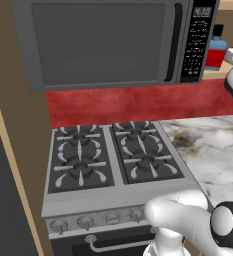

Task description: There is a bowl on the dining counter. Grab a lemon wedge from the fridge and place it in the bowl. Then get the liquor bottle and glass cup from the cabinet and place them next to the bowl.

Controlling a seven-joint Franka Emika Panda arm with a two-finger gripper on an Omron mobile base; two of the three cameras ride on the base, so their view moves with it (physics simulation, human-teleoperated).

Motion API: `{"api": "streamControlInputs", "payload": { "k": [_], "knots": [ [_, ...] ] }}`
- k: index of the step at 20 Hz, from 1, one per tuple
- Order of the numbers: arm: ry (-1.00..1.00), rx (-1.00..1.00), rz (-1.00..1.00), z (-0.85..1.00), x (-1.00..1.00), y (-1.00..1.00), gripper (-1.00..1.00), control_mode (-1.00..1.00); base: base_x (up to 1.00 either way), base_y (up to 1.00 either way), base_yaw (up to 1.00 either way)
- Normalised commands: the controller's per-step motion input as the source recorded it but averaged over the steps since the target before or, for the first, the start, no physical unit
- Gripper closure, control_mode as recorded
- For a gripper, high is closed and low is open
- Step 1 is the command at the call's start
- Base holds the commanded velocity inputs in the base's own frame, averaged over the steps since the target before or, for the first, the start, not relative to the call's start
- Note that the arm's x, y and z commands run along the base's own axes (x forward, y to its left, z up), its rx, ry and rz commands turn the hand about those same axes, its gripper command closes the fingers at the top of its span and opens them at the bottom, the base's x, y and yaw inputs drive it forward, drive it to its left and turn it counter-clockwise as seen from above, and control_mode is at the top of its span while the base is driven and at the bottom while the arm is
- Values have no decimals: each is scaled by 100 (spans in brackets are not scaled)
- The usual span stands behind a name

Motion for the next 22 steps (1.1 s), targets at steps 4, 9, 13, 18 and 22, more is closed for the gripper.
{"api": "streamControlInputs", "payload": {
  "k": [4,9,13,18,22],
  "knots": [
    [12,0,-2,0,24,-8,-100,-100,0,0,0],
    [14,0,0,0,34,-7,-100,-100,0,0,0],
    [11,0,0,0,41,-8,-100,-100,0,0,0],
    [1,0,0,0,31,-13,-100,-100,0,0,0],
    [0,0,0,0,21,-14,-100,-100,0,0,0]
  ]
}}
